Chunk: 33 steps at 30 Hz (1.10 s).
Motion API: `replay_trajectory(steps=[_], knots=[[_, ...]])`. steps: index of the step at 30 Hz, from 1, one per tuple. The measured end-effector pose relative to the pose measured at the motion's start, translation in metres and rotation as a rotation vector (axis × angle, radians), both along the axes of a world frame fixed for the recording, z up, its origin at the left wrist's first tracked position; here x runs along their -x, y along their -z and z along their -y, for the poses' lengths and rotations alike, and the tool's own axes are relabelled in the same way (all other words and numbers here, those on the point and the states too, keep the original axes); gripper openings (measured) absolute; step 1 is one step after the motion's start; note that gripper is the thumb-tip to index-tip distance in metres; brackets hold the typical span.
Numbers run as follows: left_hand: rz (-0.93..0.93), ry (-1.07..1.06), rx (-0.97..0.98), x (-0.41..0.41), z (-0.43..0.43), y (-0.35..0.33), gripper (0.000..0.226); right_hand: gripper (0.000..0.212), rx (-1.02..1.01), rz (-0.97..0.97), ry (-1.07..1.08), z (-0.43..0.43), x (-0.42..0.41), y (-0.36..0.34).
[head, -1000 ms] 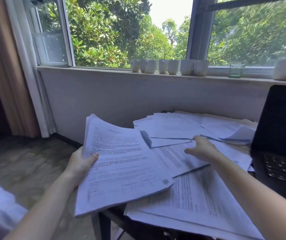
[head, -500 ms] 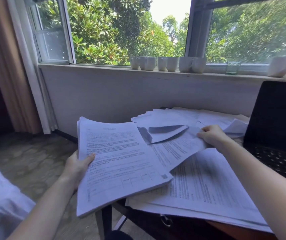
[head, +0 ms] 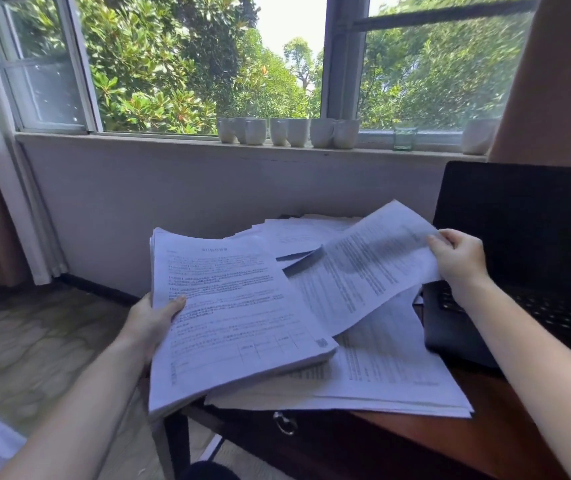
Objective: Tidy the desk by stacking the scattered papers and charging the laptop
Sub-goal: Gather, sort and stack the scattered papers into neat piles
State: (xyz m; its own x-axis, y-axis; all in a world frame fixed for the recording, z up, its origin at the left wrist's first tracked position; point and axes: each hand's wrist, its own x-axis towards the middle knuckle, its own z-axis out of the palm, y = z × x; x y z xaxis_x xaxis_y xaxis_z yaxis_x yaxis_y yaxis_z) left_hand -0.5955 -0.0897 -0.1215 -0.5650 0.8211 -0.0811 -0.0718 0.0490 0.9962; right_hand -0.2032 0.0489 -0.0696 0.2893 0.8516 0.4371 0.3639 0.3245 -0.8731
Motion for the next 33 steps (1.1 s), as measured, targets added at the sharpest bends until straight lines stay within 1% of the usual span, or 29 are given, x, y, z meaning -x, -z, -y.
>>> replay_trajectory(steps=[4, 9, 11, 16, 18, 20, 22, 24, 26, 27, 29, 31, 33], knots=[[0.008, 0.038, 0.024, -0.013, -0.003, -0.006, 0.017, 0.013, -0.152, -0.064, 0.117, 0.006, -0.013, -0.014], [-0.011, 0.073, 0.054, -0.017, -0.005, -0.007, 0.024, 0.018, -0.227, -0.081, 0.311, 0.007, -0.013, -0.034], [-0.021, 0.102, 0.067, -0.02, -0.005, -0.007, 0.021, 0.019, -0.223, -0.127, 0.35, 0.005, -0.012, -0.041], [-0.1, 0.122, 0.14, -0.021, -0.008, -0.007, 0.023, 0.017, -0.186, -0.311, 0.357, -0.005, -0.016, -0.047], [-0.113, 0.135, 0.176, -0.02, -0.01, -0.008, 0.02, 0.019, -0.153, -0.416, 0.357, -0.006, -0.018, -0.047], [-0.15, 0.129, 0.203, -0.02, -0.013, -0.009, 0.019, 0.025, -0.106, -0.478, 0.348, -0.008, -0.018, -0.044], [-0.201, 0.133, 0.218, -0.021, -0.014, -0.011, 0.017, 0.033, -0.057, -0.504, 0.308, -0.009, -0.013, -0.041], [-0.24, 0.135, 0.231, -0.022, -0.015, -0.013, 0.009, 0.034, 0.011, -0.527, 0.221, -0.011, -0.006, -0.036], [-0.259, 0.132, 0.236, -0.02, -0.016, -0.015, 0.012, 0.029, 0.118, -0.529, 0.084, -0.011, 0.003, -0.031], [-0.275, 0.135, 0.245, -0.018, -0.017, -0.015, 0.012, 0.022, 0.18, -0.514, 0.006, -0.01, 0.009, -0.029], [-0.278, 0.131, 0.256, -0.012, -0.021, -0.014, 0.024, 0.007, 0.294, -0.445, -0.168, -0.008, 0.021, -0.024], [-0.207, 0.118, 0.245, -0.008, -0.022, -0.015, 0.04, 0.006, 0.389, -0.307, -0.302, -0.009, 0.032, -0.018], [-0.1, 0.142, 0.221, -0.003, -0.023, -0.013, 0.05, 0.006, 0.466, -0.119, -0.374, -0.012, 0.044, -0.011]])
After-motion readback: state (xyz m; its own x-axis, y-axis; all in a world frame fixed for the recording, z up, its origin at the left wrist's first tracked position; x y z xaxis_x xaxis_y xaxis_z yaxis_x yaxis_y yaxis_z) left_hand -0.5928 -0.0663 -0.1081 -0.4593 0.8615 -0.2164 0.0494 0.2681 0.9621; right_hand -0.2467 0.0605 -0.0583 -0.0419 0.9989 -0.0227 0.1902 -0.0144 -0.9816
